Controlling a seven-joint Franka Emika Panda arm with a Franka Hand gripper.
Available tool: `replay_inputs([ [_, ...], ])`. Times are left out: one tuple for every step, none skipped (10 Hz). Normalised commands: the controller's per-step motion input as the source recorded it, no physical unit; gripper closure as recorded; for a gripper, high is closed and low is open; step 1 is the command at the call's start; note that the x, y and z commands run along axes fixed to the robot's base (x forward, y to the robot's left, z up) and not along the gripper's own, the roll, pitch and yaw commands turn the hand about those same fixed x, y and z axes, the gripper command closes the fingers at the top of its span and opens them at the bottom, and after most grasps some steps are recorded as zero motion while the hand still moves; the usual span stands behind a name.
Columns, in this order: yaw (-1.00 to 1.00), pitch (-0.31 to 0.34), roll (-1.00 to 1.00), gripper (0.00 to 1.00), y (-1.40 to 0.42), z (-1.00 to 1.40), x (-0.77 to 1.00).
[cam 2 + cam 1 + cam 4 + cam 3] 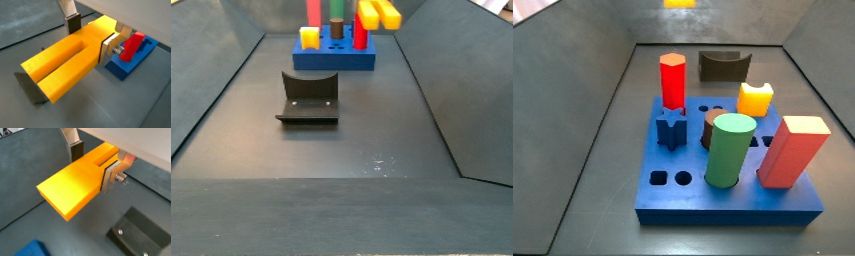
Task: Pick up the double-square object. Move up. Rotate the double-square object. Place the double-square object on the fixture. Regrasp the double-square object. Move to above the board. Insert the double-square object.
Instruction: Place the double-square object on the fixture.
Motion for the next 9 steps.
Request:
replay_inputs([
  [0.02, 0.144, -0.04, 1.0, -0.23, 0.05, 1.0],
  [0.03, 0.156, -0.02, 1.0, -0.19, 0.05, 1.0],
  [0.03, 0.159, 0.0, 1.0, -0.15, 0.04, 1.0],
  [0.03, 0.158, 0.02, 1.0, -0.12, 0.03, 1.0],
  [0.03, 0.161, 0.04, 1.0, -0.07, 0.02, 0.92],
  [-0.12, -0.043, -1.0, 1.0, 0.65, -0.29, 1.0],
  [-0.12, -0.041, -1.0, 1.0, 0.68, -0.3, 1.0],
  [-0.13, -0.049, -1.0, 1.0, 0.59, -0.22, 1.0],
  [-0.12, -0.042, -1.0, 1.0, 0.48, -0.16, 1.0],
])
